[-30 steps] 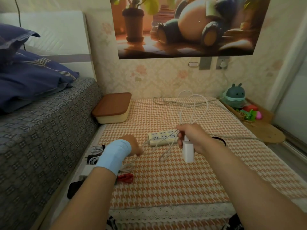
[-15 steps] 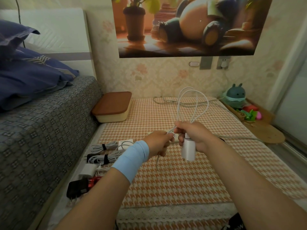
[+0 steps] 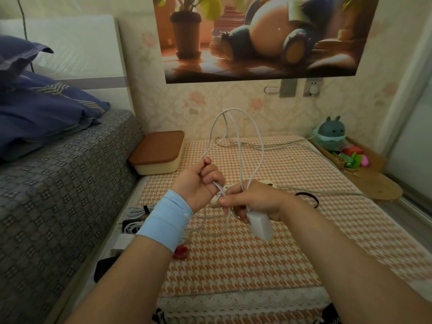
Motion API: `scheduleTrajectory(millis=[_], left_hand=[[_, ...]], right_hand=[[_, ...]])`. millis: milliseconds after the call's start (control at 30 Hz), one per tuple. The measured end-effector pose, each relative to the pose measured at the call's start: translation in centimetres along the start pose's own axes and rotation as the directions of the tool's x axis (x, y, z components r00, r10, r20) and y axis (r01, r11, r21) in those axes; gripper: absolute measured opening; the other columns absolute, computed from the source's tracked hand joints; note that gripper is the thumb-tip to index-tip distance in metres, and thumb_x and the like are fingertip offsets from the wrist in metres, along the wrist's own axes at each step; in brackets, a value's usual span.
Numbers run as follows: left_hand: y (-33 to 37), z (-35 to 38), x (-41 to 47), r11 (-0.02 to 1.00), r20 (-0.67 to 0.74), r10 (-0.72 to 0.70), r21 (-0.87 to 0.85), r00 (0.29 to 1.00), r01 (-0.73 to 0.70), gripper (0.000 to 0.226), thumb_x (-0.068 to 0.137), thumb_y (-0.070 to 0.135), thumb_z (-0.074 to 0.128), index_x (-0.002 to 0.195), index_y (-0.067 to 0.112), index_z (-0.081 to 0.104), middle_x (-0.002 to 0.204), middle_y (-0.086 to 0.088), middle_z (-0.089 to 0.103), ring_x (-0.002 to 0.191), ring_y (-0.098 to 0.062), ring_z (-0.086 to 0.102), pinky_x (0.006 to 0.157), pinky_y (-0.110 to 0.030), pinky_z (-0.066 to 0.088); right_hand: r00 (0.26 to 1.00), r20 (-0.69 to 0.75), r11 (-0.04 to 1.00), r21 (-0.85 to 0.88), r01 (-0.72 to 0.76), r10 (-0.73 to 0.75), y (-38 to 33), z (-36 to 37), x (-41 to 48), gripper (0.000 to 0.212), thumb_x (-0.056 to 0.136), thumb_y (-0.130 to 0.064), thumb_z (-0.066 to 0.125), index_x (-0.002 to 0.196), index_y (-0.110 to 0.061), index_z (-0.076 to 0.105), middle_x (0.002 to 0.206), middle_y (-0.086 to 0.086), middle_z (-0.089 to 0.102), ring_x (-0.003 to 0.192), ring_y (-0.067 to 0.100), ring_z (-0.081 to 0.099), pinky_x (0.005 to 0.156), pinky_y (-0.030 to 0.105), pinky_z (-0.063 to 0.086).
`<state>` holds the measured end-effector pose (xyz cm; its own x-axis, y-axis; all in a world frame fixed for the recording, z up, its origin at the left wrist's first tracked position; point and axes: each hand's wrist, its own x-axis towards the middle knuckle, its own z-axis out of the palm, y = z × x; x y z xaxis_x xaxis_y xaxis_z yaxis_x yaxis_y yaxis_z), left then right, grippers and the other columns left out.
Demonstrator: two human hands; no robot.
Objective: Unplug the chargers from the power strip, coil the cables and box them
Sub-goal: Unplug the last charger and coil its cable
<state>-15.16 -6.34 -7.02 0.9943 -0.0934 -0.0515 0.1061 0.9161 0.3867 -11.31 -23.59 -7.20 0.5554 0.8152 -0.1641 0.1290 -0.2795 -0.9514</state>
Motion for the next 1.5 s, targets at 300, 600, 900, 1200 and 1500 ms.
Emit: scheduleTrajectory(millis=[300, 600, 900, 1200, 1500], left_hand=[[3.8, 0.0, -0.2, 0.967, -0.088, 0.231, 0.133, 0.969, -0.219, 0.035, 0.105, 0.026, 0.03, 0.075, 0.015, 0.045, 0.049, 0.006, 0.025, 0.035, -0.008, 0.023, 0.037, -0.02, 0.035], [6.1, -2.2, -1.1, 0.852, -0.308, 0.281, -0.355, 0.909, -0.384, 0.036, 0.105, 0.01, 0.024, 0.07, 0.013, 0.035, 0.045, 0.001, 0.024, 0.031, -0.014, 0.023, 0.041, -0.02, 0.032], [4.0, -3.0, -1.3, 0.959, -0.305, 0.221, 0.241, 0.926, -0.149, 0.063, 0.097, 0.057, 0.04, 0.125, 0.001, 0.052, 0.124, -0.015, 0.059, 0.124, -0.027, 0.052, 0.112, -0.044, 0.034], [2.2, -4.3, -1.1, 0.237, -0.366, 0.784, 0.923, 0.502, 0.303, 0.085, 0.084, 0.032, 0.071, 0.152, 0.016, 0.023, 0.159, -0.009, 0.02, 0.143, -0.033, 0.025, 0.115, -0.052, 0.026], [-2.3, -3.8, -0.8, -0.554, 0.384, 0.188, 0.802, 0.904, -0.225, 0.024, 0.095, 0.017, 0.051, 0.111, 0.022, 0.067, 0.109, 0.006, 0.066, 0.103, -0.01, 0.057, 0.115, -0.04, 0.028]], right_hand=[[0.979, 0.139, 0.983, -0.124, -0.135, 0.151, 0.6, -2.1, -0.2, 0.038, 0.101, -0.026, 0.06, 0.108, 0.009, 0.071, 0.109, 0.01, 0.076, 0.065, 0.015, 0.052, 0.064, 0.037, 0.05], [0.926, 0.26, 0.952, -0.21, -0.222, 0.274, 0.4, -3.1, -1.0, 0.037, 0.098, -0.036, 0.063, 0.086, -0.001, 0.07, 0.095, 0.014, 0.076, 0.051, 0.015, 0.056, 0.058, 0.032, 0.05], [0.965, 0.054, 0.963, -0.088, -0.253, 0.258, 1.5, -3.1, -0.9, 0.037, 0.101, -0.036, 0.058, 0.1, -0.001, 0.07, 0.095, 0.015, 0.077, 0.049, 0.017, 0.051, 0.052, 0.029, 0.05], [0.961, -0.034, 0.961, -0.018, -0.276, 0.276, 1.9, -2.9, -0.3, 0.038, 0.101, -0.037, 0.059, 0.106, -0.001, 0.071, 0.1, 0.012, 0.078, 0.048, 0.017, 0.05, 0.053, 0.031, 0.051], [0.97, -0.003, 0.968, 0.076, -0.24, 0.241, 2.2, -2.3, 0.9, 0.035, 0.097, -0.038, 0.064, 0.098, -0.003, 0.069, 0.087, 0.013, 0.075, 0.051, 0.021, 0.05, 0.059, 0.038, 0.05]])
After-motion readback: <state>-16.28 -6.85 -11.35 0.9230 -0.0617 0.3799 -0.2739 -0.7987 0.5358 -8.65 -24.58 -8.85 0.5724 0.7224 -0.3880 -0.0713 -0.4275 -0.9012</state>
